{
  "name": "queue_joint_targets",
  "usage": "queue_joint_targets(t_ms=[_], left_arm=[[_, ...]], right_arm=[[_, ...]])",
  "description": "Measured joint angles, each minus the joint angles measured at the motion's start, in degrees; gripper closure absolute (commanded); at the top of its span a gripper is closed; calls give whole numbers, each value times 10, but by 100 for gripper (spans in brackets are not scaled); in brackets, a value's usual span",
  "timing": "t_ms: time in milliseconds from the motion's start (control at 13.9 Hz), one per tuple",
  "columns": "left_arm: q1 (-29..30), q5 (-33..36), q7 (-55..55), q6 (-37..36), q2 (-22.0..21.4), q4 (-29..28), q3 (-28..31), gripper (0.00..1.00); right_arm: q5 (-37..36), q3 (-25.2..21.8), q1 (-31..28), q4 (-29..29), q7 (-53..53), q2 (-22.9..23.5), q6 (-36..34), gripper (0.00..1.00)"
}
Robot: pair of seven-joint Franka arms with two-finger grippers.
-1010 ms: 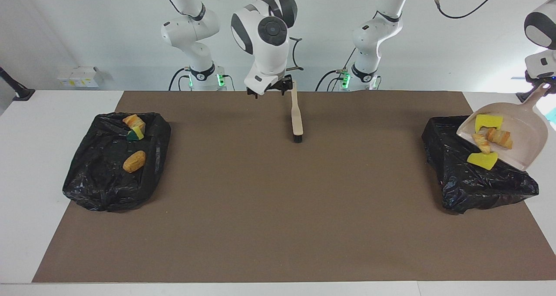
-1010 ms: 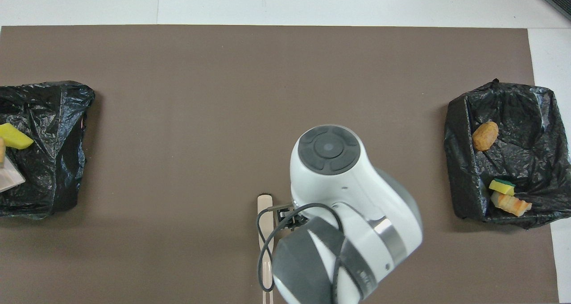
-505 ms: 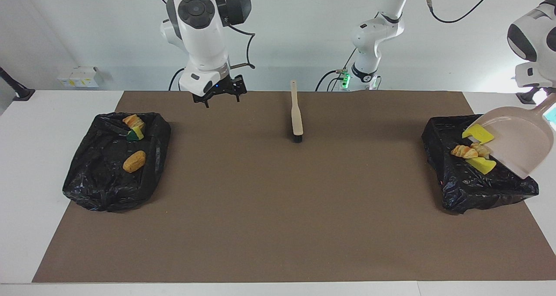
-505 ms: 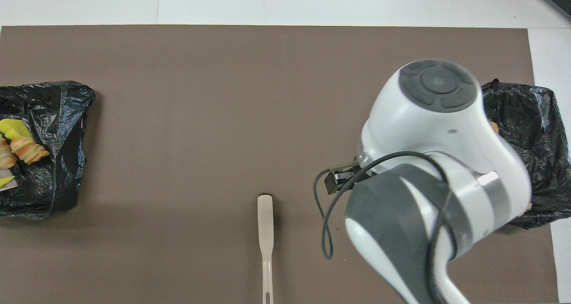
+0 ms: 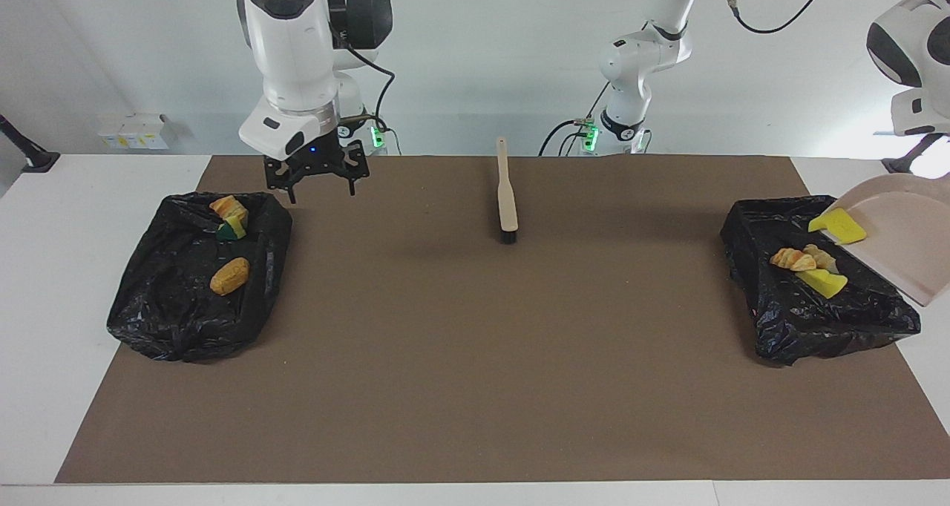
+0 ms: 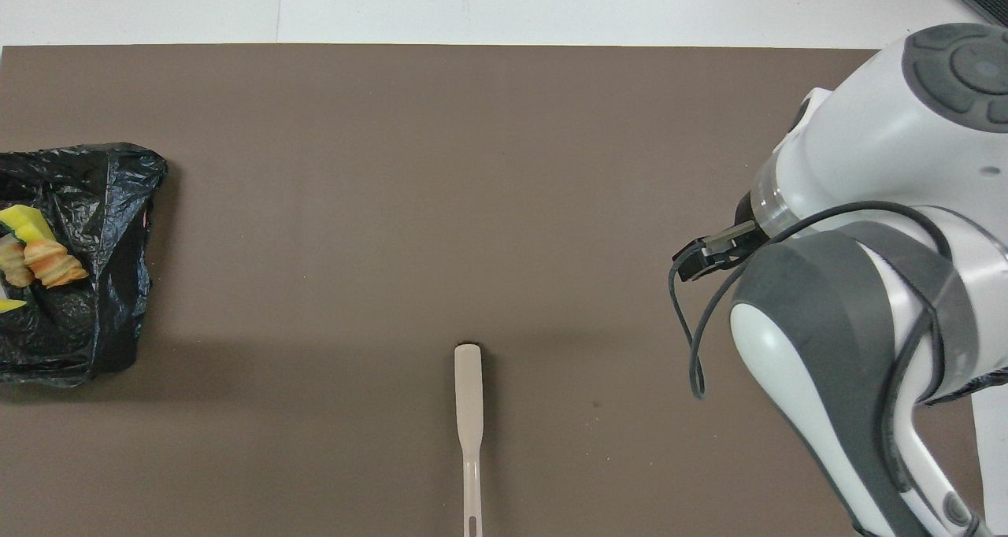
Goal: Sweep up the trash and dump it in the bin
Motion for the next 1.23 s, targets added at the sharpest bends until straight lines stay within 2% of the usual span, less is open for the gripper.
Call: queue_joint_targets(t_ms=[144,289,505,649,794,1082,1227], left_arm=[[-17,0,-1,-3,0,3,-1,100],[-5,0,3,22,1,2,7,100],[22,0,17,50,5,-1,13,100],[23,-8,18,48,6,2,12,100],[23,-62,17,45,6,18,13,100],[24,-185,14,3,6,60,14,100],[21,-246,-64,-26,7,65,9,100]], right_arm=[[-2,-40,-2,13,0,-4,0,0],[1,-74,-18,16,-19,-9,0,0],[23,-82,-56,16,-49,-9,-1,0],[42,-82,-61,16,-12,-10,-5,0],[58,-79,-59,14,29,-16,-22,0],[80,-79,-59,-21,42,-41,-27,0],[81,-79,-59,-23,43,-43,-27,0]])
